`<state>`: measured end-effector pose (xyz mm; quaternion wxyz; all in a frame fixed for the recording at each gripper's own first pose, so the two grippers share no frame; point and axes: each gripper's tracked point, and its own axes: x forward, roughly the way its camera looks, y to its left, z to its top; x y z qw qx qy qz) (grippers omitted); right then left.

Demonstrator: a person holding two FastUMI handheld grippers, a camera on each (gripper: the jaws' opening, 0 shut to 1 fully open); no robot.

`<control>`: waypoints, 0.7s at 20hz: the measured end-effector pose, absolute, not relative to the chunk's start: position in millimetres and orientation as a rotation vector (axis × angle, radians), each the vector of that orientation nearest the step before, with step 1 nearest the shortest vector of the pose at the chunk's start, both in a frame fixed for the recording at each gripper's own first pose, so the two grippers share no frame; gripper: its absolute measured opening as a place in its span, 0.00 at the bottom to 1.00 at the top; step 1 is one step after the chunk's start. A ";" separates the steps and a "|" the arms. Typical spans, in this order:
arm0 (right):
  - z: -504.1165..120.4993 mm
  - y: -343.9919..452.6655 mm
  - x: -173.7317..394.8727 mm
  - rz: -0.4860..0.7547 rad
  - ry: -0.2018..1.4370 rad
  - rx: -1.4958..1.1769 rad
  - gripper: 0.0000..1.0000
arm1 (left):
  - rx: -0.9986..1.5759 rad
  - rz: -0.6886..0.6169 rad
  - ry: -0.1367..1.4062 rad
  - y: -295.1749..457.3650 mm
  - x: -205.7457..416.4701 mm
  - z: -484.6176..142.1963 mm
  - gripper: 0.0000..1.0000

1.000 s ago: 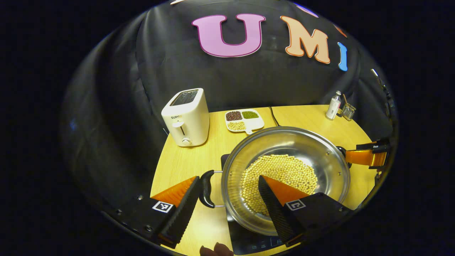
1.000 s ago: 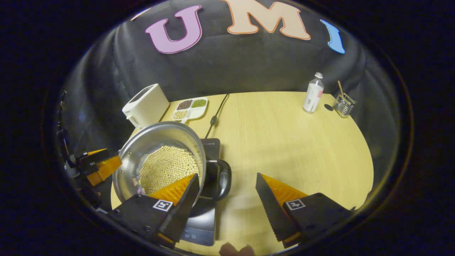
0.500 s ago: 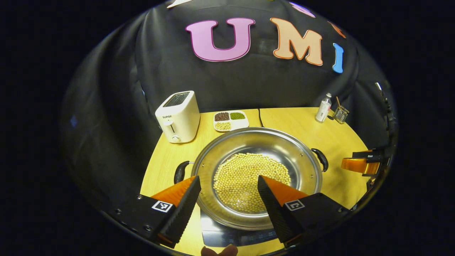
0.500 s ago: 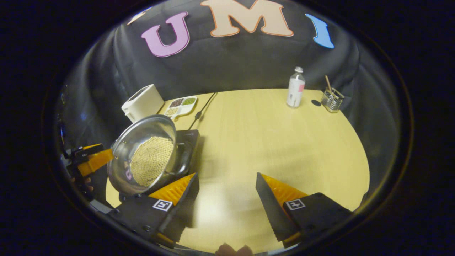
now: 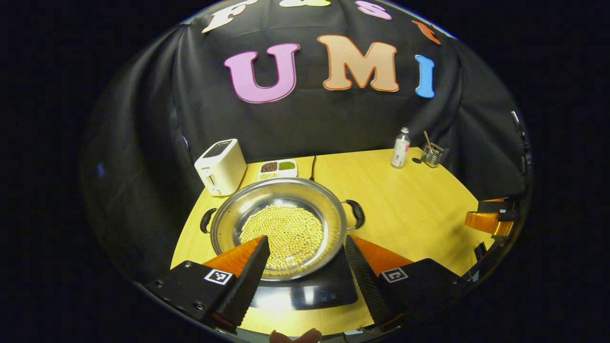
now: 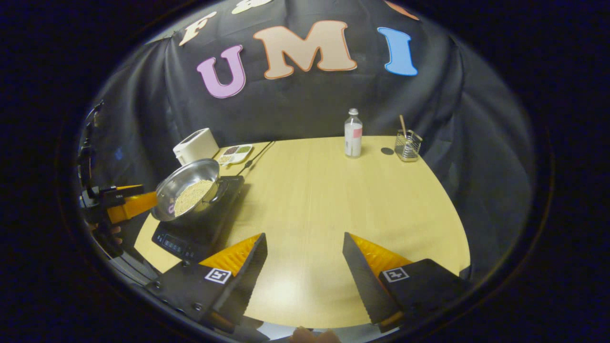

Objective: First push the handle of the pot to place it horizontally, then grasp the pot with both hands and set it on the induction cooktop.

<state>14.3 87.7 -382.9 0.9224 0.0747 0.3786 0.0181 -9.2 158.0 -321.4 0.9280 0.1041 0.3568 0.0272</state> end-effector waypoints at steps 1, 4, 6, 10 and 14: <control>-382.1 81.7 6.0 0.047 0.769 0.153 0.95 | 0.228 0.059 0.720 149.8 -16.9 -318.3 0.97; -381.0 72.4 -22.0 0.066 0.764 0.145 0.98 | 0.222 0.061 0.700 120.2 -39.8 -315.2 0.97; -374.6 74.5 -36.4 0.071 0.750 0.163 0.99 | 0.210 0.051 0.693 105.5 -52.6 -314.1 0.97; -357.2 82.7 -58.8 0.071 0.728 0.167 0.98 | 0.176 0.035 0.684 90.6 -73.5 -306.6 0.97; -322.1 102.0 -63.8 0.063 0.661 0.141 0.95 | 0.158 0.018 0.609 94.7 -79.6 -273.6 0.98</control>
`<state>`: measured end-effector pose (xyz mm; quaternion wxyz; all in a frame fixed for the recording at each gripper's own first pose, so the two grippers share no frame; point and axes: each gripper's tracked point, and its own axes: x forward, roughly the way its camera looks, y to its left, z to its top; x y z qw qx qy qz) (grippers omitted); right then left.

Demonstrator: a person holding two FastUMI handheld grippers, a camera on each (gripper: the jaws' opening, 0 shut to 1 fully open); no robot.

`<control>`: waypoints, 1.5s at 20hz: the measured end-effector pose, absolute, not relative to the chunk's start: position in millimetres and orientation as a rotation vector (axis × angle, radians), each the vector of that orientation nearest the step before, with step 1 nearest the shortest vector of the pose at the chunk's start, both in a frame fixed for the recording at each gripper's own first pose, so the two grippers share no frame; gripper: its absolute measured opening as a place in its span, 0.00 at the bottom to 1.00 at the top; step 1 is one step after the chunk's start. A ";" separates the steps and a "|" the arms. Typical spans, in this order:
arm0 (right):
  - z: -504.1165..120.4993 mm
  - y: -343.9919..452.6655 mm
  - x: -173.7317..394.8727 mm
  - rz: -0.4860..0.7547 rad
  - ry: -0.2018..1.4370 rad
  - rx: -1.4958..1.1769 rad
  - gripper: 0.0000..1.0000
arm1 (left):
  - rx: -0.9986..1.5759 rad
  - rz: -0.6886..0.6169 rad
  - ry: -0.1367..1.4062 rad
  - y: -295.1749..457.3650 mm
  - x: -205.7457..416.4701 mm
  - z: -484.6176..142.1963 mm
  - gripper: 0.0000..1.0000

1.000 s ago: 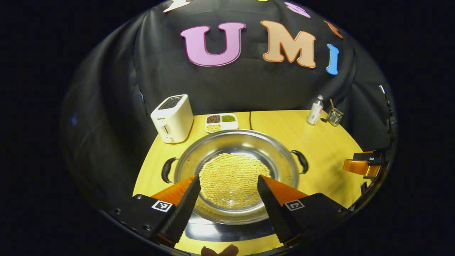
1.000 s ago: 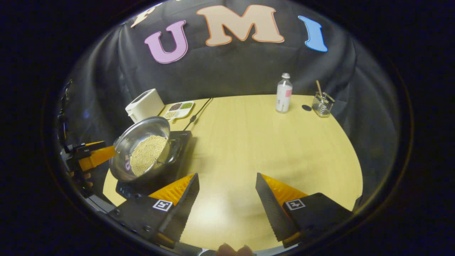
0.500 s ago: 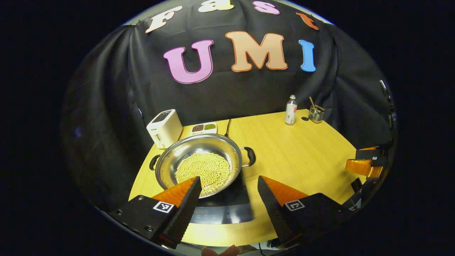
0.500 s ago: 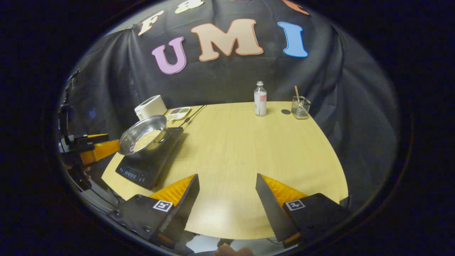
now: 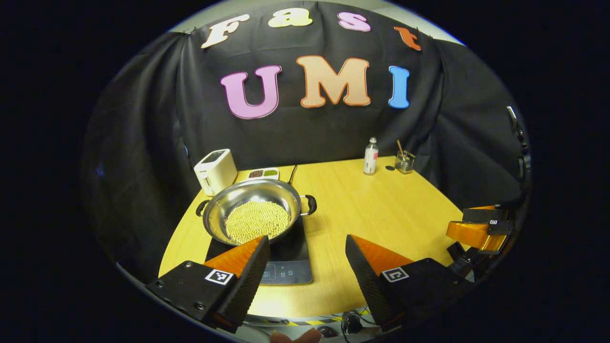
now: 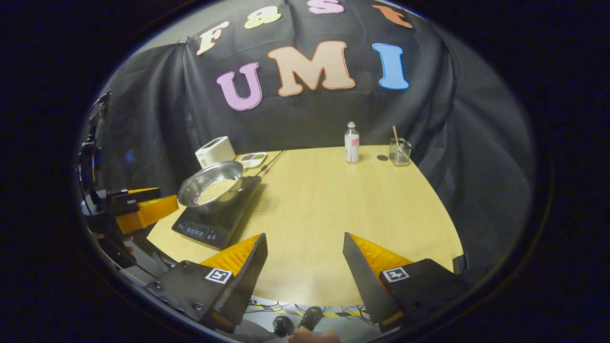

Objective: First push the handle of the pot to place it horizontally, then grasp the pot with both hands and set it on the induction cooktop.

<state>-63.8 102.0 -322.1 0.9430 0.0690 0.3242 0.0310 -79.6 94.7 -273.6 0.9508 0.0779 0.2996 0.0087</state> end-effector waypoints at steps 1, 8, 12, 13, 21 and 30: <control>-314.7 109.3 -67.6 0.062 0.652 0.133 0.95 | 0.145 0.021 0.600 96.5 -78.8 -266.9 0.97; -261.1 157.1 -87.8 0.076 0.567 0.121 0.98 | 0.084 -0.019 0.490 110.2 -97.0 -209.5 0.95; -216.1 162.9 -85.9 0.066 0.497 0.079 0.94 | 0.062 -0.043 0.398 100.1 -95.6 -169.1 0.95; -201.7 161.9 -81.7 0.060 0.471 0.072 0.94 | 0.047 -0.050 0.375 95.0 -93.0 -158.4 0.92; -59.5 116.2 -62.2 -0.013 0.182 0.044 0.94 | 0.064 -0.025 0.184 74.6 -72.4 -45.5 0.93; -0.2 53.1 -78.0 -0.045 0.080 0.073 0.94 | 0.062 -0.059 0.064 -4.4 -61.5 11.9 0.90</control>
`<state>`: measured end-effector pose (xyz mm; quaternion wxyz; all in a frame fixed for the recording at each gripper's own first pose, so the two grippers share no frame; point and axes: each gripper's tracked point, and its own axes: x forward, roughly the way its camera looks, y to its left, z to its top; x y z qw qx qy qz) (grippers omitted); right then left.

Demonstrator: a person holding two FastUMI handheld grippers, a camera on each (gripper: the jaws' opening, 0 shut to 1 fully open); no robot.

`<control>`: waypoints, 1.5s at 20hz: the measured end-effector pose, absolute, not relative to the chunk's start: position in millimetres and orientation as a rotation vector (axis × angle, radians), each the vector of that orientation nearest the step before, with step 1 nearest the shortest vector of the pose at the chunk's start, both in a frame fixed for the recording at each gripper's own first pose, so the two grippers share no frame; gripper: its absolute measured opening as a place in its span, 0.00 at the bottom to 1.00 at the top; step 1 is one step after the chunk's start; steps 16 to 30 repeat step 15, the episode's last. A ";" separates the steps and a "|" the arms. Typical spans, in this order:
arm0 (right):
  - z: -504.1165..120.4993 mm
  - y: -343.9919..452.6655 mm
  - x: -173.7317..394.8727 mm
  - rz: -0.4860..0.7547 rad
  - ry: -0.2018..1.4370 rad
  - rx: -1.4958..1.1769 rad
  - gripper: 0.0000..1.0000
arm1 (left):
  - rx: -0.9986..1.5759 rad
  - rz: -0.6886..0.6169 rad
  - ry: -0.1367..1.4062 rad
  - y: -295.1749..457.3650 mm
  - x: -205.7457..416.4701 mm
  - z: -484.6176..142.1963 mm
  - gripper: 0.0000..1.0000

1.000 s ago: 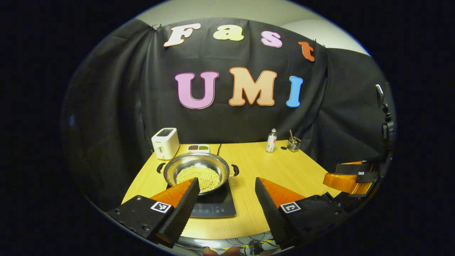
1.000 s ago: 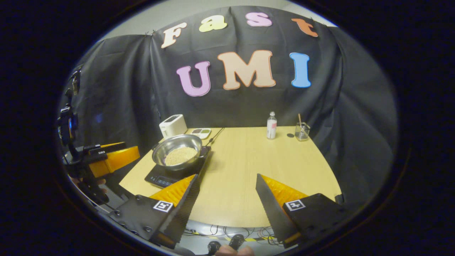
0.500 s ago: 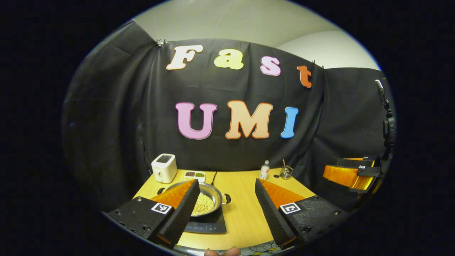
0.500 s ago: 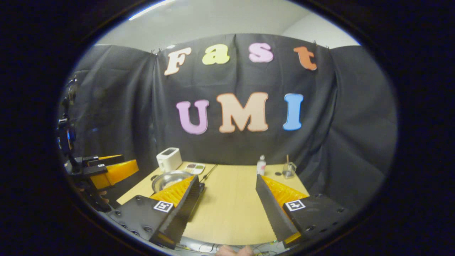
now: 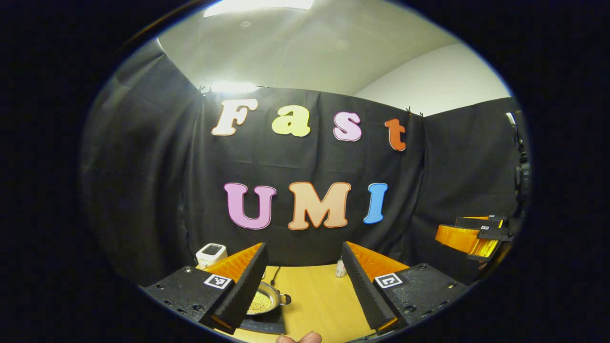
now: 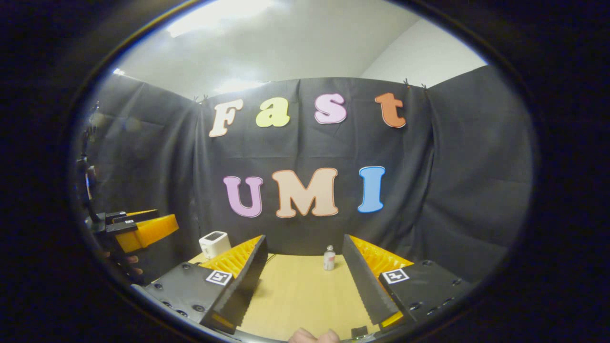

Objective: First push the handle of the pot to place it horizontally, then grasp the pot with both hands and set it on the induction cooktop.

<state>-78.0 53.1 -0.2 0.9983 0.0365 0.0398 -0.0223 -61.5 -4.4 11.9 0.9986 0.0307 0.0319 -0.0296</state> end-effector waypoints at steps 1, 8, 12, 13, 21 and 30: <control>-0.6 48.6 -78.7 -0.048 0.080 0.080 0.94 | 0.058 -0.058 0.056 -7.7 -60.1 16.8 0.90; -18.8 28.9 -80.8 -0.054 0.117 0.116 0.94 | 0.058 -0.027 0.053 -14.6 -65.2 20.6 0.90; -20.7 27.0 -75.7 -0.052 0.128 0.119 0.94 | 0.092 -0.008 0.039 -9.7 -65.8 24.8 0.90; -19.5 26.3 -75.5 -0.052 0.125 0.122 0.94 | 0.096 -0.007 0.043 -9.9 -64.4 23.9 0.90; -17.6 26.5 -75.3 -0.050 0.119 0.120 0.94 | 0.089 -0.014 0.053 -13.8 -63.4 20.0 0.94; -17.6 26.5 -75.3 -0.050 0.119 0.120 0.94 | 0.089 -0.014 0.053 -13.8 -63.4 20.0 0.94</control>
